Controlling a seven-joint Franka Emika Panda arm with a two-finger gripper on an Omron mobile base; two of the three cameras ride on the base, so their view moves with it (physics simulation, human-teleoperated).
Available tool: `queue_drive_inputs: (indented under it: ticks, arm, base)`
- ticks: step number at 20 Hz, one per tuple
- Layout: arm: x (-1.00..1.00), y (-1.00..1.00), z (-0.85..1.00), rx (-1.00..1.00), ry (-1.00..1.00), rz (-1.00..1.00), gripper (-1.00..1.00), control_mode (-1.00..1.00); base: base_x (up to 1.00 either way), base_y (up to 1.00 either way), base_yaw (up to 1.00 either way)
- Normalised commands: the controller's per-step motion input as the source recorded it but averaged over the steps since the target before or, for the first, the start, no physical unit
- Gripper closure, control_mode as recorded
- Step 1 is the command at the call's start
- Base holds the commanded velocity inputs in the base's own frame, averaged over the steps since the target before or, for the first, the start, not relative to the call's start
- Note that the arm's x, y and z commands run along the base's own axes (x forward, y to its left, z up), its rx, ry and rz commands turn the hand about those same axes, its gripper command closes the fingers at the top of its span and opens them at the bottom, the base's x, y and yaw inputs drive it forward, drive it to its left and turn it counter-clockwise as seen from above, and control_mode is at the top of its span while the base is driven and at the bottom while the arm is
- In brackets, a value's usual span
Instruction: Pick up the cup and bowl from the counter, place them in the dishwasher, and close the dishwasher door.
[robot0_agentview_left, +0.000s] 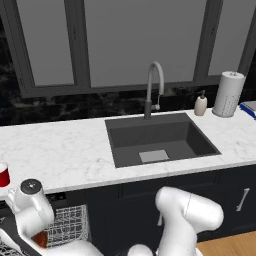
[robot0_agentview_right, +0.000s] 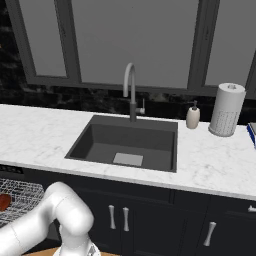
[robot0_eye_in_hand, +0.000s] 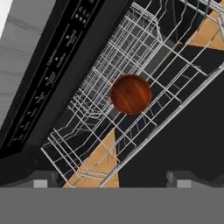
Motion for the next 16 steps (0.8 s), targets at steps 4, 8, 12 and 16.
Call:
queue_drive_inputs:
  ticks: [4,8,12,16]
  arm:
    - [0.12,-0.22,1.00,0.00,-0.05,0.32,-1.00,-1.00]
    - [0.41,-0.29,1.00,0.00,0.00,0.39,-1.00,-1.00]
    - [0.84,-0.28,0.99,0.00,0.03,0.37,-1.00,-1.00]
    - [0.86,-0.16,0.40,0.00,0.27,0.16,-1.00,-1.00]
  base:
    - [0.00,0.00,0.00]
    - [0.00,0.00,0.00]
    - [0.00,0.00,0.00]
    - [0.00,0.00,0.00]
